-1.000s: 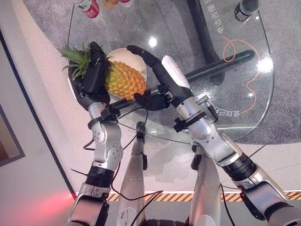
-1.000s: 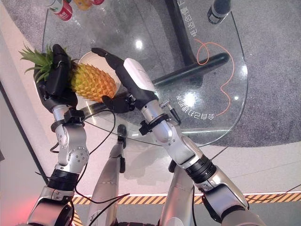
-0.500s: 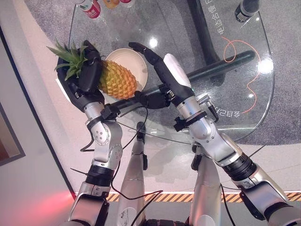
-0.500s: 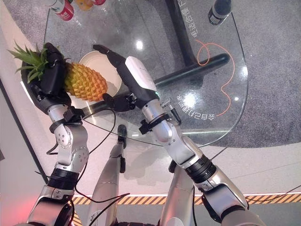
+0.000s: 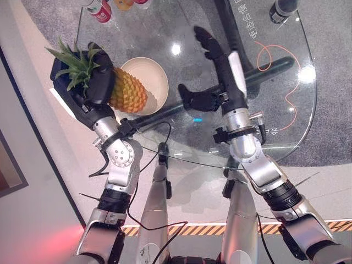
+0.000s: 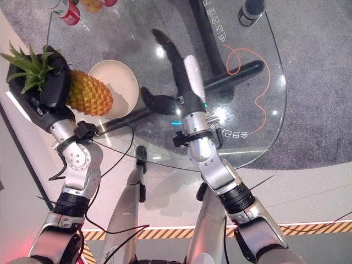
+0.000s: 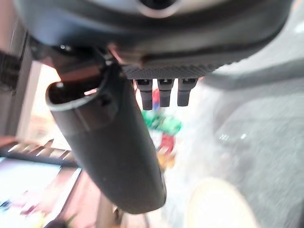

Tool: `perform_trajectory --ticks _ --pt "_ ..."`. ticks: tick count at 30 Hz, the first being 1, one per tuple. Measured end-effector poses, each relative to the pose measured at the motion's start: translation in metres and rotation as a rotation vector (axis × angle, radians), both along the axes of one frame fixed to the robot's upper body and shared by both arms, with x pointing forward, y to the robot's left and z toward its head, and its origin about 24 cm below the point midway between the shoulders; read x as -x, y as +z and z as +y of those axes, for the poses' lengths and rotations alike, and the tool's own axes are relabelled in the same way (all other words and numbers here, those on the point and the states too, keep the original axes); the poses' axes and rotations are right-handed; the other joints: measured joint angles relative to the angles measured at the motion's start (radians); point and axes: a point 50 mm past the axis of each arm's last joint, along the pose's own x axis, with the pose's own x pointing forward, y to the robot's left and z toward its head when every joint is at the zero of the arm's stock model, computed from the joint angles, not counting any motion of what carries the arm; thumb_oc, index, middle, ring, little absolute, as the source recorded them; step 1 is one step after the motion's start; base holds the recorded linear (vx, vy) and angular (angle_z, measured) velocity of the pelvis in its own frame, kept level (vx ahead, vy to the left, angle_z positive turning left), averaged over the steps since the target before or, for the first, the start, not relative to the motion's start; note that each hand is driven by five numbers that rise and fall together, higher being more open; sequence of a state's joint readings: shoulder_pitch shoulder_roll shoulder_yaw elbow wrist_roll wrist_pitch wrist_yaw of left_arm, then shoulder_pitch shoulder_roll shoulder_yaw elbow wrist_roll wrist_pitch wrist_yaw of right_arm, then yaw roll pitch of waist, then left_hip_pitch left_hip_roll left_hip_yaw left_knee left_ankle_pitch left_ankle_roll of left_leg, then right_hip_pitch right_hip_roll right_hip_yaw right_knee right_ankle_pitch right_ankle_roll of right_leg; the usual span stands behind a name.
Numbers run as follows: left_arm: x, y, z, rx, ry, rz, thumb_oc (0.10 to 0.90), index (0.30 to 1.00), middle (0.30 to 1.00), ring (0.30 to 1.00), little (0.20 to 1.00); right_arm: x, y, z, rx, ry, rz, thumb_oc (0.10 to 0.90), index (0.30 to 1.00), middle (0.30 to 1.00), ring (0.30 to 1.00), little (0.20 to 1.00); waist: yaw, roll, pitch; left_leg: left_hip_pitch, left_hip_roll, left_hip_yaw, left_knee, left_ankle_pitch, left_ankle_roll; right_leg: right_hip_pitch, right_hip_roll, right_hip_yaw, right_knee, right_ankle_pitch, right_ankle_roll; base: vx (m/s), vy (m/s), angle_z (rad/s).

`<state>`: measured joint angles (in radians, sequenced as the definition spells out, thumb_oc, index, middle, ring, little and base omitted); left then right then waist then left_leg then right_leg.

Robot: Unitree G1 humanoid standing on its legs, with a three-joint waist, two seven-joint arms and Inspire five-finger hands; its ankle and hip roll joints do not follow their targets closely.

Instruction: Pick up the fruit to the plate

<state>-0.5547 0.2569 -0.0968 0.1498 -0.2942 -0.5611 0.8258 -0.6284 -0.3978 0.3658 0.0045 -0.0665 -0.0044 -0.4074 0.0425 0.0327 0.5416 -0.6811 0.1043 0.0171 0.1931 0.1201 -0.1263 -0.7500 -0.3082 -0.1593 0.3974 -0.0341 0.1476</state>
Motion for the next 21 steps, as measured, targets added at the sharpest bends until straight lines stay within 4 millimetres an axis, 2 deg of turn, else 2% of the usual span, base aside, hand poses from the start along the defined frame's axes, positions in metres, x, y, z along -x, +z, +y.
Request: perform_trajectory --ticks 9,18,21 --pt "0.000 -0.003 0.011 -0.048 0.064 0.012 0.100 0.300 0.300 0.300 0.200 -0.006 -0.035 -0.060 -0.113 -0.290 0.060 0.800 0.900 0.900 0.900 0.900 -0.047 -0.001 0.000 0.000 0.004 0.002 -0.001 -0.002 0.002 -0.001 0.004 0.001 -0.001 0.000 0.000 0.00 0.000 0.00" --pt "0.000 0.002 0.018 -0.097 0.100 -0.032 0.100 0.300 0.300 0.300 0.200 -0.011 -0.069 -0.123 -0.285 -0.579 0.193 0.800 0.900 0.900 0.900 0.900 -0.050 -0.012 0.004 0.001 0.024 0.003 -0.001 -0.003 0.002 -0.002 0.026 0.003 -0.003 0.001 -0.002 0.01 -0.010 -0.04" --pt "-0.005 0.007 0.022 -0.137 0.134 -0.040 0.100 0.300 0.300 0.300 0.200 -0.012 -0.090 -0.147 -0.425 -0.690 0.292 0.800 0.900 0.900 0.900 0.900 -0.051 -0.016 0.004 0.001 0.029 0.003 -0.001 -0.003 0.002 -0.002 0.031 0.002 -0.003 0.003 -0.004 0.00 -0.012 -0.01"
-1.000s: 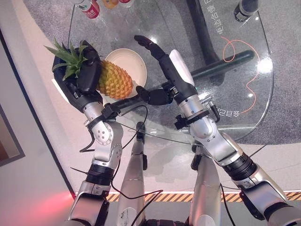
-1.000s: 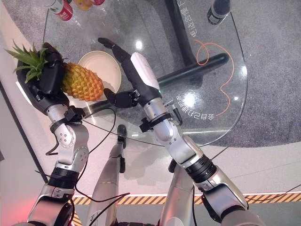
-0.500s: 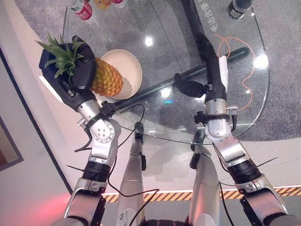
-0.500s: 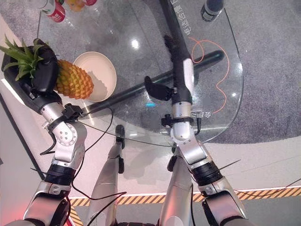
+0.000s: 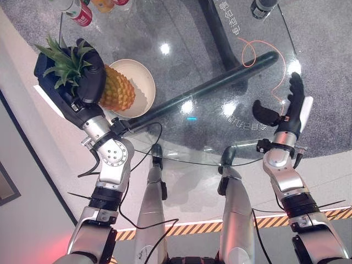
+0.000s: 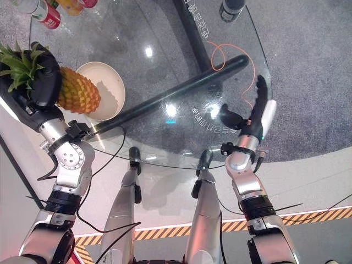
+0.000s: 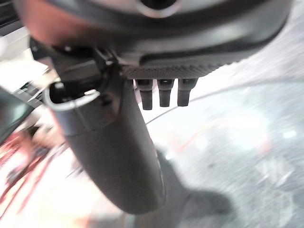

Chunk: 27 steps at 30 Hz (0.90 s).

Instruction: Pick up the fruit to the plate

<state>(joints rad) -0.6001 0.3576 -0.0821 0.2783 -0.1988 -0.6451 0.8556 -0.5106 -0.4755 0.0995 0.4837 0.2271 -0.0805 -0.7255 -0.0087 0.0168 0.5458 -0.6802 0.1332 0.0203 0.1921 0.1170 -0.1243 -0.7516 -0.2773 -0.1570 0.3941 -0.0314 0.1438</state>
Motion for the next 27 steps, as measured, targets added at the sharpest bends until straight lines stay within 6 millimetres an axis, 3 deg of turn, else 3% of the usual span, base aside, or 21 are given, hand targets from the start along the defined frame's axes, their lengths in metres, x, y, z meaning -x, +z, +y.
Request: perform_trajectory --ticks 8,16,27 --pt "-0.011 0.020 0.008 -0.058 0.050 -0.025 0.100 0.300 0.300 0.300 0.200 0.011 -0.057 -0.038 -0.269 -0.228 0.192 0.800 0.900 0.900 0.900 0.900 -0.015 -0.020 0.002 -0.002 0.006 0.000 -0.003 0.002 -0.004 0.001 0.008 0.000 -0.015 0.008 -0.004 -0.01 -0.031 -0.02" --pt "-0.017 0.030 0.012 -0.142 0.120 -0.023 0.100 0.300 0.300 0.300 0.200 0.019 -0.077 -0.058 -0.365 -0.372 0.281 0.800 0.900 0.900 0.900 0.900 -0.019 -0.026 0.001 0.000 0.023 0.000 -0.012 0.010 -0.016 0.002 0.027 -0.004 -0.025 0.014 -0.012 -0.01 -0.020 -0.04" --pt "-0.024 0.027 0.017 -0.165 0.168 0.015 0.100 0.300 0.300 0.300 0.200 0.040 -0.102 -0.074 -0.437 -0.473 0.401 0.800 0.900 0.900 0.900 0.900 -0.012 -0.027 0.001 0.002 0.030 -0.002 -0.018 0.013 -0.021 0.005 0.034 -0.007 -0.034 0.021 -0.017 0.00 -0.004 -0.01"
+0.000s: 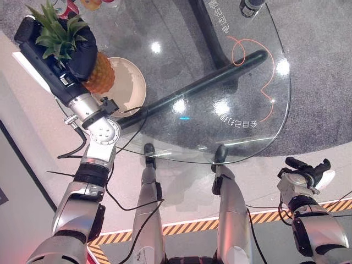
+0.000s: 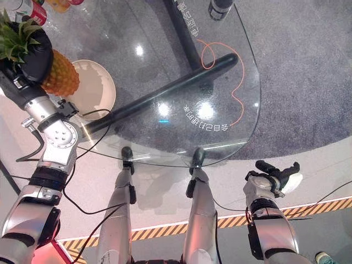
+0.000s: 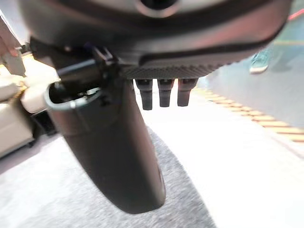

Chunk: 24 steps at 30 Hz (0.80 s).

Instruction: Pick up the fruit to the plate

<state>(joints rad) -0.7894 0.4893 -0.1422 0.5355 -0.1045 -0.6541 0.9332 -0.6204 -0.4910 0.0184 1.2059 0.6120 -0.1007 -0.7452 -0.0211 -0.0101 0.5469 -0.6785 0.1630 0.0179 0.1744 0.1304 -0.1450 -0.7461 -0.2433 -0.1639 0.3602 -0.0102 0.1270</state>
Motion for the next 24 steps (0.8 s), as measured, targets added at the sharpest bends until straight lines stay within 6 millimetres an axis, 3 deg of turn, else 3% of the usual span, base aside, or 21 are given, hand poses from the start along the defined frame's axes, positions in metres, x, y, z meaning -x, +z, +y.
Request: perform_trajectory --ticks 13,24 --pt "-0.010 0.001 -0.004 -0.011 0.016 0.030 0.100 0.300 0.300 0.300 0.200 0.006 -0.020 0.004 -0.126 0.116 0.114 0.800 0.900 0.900 0.900 0.900 -0.013 -0.005 0.000 -0.001 0.003 0.000 -0.006 0.001 -0.001 0.000 0.004 -0.003 -0.008 0.001 0.000 0.00 0.000 0.00" --pt "-0.016 -0.002 0.001 0.015 0.035 0.063 0.100 0.300 0.300 0.300 0.200 0.002 -0.024 0.014 -0.144 0.192 0.125 0.800 0.900 0.900 0.900 0.900 -0.018 -0.037 -0.001 -0.002 0.006 -0.004 -0.002 0.000 0.000 0.008 0.007 -0.008 -0.017 0.006 -0.002 0.00 0.000 0.00"
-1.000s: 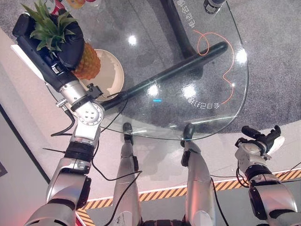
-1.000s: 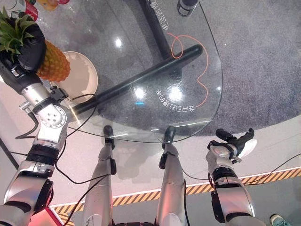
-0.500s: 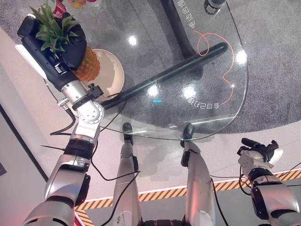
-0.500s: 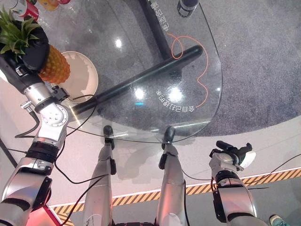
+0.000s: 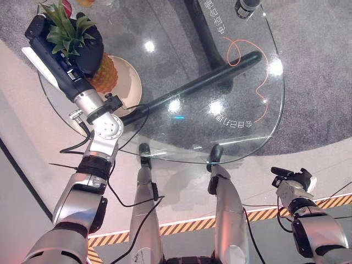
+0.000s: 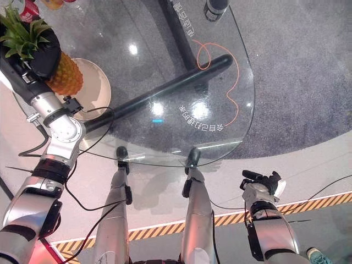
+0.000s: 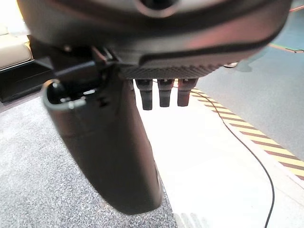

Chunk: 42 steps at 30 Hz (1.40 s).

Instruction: Pick up the fruit to the plate

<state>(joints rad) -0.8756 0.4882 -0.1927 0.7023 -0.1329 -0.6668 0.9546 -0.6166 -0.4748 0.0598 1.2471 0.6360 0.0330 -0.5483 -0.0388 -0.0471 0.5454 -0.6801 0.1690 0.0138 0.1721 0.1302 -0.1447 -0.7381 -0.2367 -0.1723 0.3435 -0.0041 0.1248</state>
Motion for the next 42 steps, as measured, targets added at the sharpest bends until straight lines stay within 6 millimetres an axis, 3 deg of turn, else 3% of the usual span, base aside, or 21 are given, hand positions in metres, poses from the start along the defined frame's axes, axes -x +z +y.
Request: perform_trajectory --ticks 6,14,42 --pt "-0.002 -0.006 0.004 0.014 0.013 0.031 0.100 0.300 0.300 0.300 0.200 -0.001 -0.001 0.003 0.003 0.022 0.006 0.800 0.900 0.900 0.900 0.900 0.000 -0.003 0.000 -0.003 0.002 -0.001 -0.003 0.000 0.000 0.001 0.003 -0.004 -0.011 0.003 0.001 0.00 0.000 0.00" --pt "-0.007 -0.001 0.000 -0.005 0.004 0.036 0.100 0.300 0.300 0.300 0.200 -0.002 -0.002 0.007 -0.006 0.037 0.004 0.800 0.900 0.900 0.900 0.900 -0.013 -0.031 -0.001 -0.004 0.004 -0.001 -0.013 0.001 -0.002 0.004 0.006 -0.008 -0.026 0.006 0.001 0.00 0.000 0.00" --pt "-0.011 -0.001 0.004 0.000 0.017 0.055 0.100 0.300 0.300 0.300 0.200 -0.008 0.000 0.011 -0.001 0.067 -0.014 0.800 0.900 0.900 0.900 0.900 -0.019 -0.032 0.000 -0.021 0.007 -0.002 -0.014 -0.001 -0.005 -0.004 0.010 -0.013 -0.039 0.010 0.000 0.00 0.000 0.00"
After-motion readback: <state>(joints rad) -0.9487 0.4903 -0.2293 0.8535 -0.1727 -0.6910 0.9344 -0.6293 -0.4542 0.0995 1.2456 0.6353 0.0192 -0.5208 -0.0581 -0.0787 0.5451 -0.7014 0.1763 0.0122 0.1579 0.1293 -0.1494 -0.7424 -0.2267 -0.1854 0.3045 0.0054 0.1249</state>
